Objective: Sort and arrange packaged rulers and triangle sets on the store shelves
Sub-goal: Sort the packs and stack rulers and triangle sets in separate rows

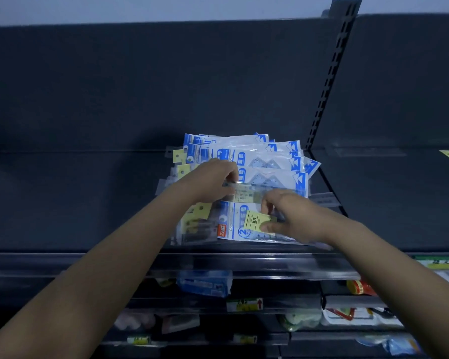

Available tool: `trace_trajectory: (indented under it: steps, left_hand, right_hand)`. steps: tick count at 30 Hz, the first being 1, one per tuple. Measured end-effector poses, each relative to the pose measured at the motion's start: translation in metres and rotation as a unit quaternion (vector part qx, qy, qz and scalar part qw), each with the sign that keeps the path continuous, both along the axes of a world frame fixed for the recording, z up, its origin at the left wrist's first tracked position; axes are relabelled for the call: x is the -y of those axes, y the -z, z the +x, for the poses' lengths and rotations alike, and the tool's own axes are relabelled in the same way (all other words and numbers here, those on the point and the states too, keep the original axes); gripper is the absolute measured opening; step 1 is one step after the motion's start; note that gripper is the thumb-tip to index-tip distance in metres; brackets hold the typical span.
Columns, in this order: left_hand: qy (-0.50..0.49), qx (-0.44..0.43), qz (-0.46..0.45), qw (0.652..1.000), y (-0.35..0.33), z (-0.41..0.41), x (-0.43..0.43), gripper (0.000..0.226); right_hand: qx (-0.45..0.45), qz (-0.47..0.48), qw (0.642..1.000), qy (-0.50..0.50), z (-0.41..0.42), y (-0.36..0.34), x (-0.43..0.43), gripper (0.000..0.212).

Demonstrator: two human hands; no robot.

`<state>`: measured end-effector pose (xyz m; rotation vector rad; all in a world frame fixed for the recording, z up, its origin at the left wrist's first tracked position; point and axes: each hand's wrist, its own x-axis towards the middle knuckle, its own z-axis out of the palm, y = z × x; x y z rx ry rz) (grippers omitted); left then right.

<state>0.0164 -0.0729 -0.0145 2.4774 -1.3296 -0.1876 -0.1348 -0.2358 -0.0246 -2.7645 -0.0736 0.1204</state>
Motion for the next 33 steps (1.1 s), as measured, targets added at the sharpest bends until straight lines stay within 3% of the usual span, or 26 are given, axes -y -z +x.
trace_trajectory:
  steps: [3, 6, 12, 17, 20, 26, 33]
  left_hand:
    - [-0.014, -0.049, -0.031, 0.998, -0.002, 0.003, -0.002, 0.011]
    - [-0.025, -0.078, -0.040, 0.996, -0.006, 0.010, -0.007, 0.011]
    - [-0.034, -0.201, -0.167, 0.965, -0.022, 0.017, -0.005, 0.008]
    - [0.006, -0.225, -0.194, 0.955, -0.031, 0.013, 0.021, 0.009]
    - [0.053, -0.267, -0.194, 0.943, -0.032, 0.002, 0.045, 0.009]
    - [0.108, -0.265, -0.195, 0.938, -0.027, -0.031, 0.099, 0.008]
    - [0.120, -0.248, -0.207, 0.939, -0.024, -0.087, 0.179, 0.012]
  right_hand:
    - [-0.017, 0.024, 0.999, 0.019, 0.002, -0.002, 0.000, 0.022]
    - [0.026, 0.050, 0.997, 0.044, -0.001, -0.005, 0.004, 0.017]
    - [0.197, 0.072, 0.972, 0.109, -0.007, -0.007, 0.022, 0.025]
    - [0.239, 0.117, 0.947, 0.181, -0.018, -0.009, 0.035, 0.039]
    - [0.244, 0.087, 0.945, 0.202, -0.035, -0.015, 0.048, 0.048]
    - [0.239, 0.109, 0.930, 0.257, -0.080, -0.026, 0.090, 0.027]
    - [0.235, 0.125, 0.925, 0.271, -0.136, -0.019, 0.173, 0.021]
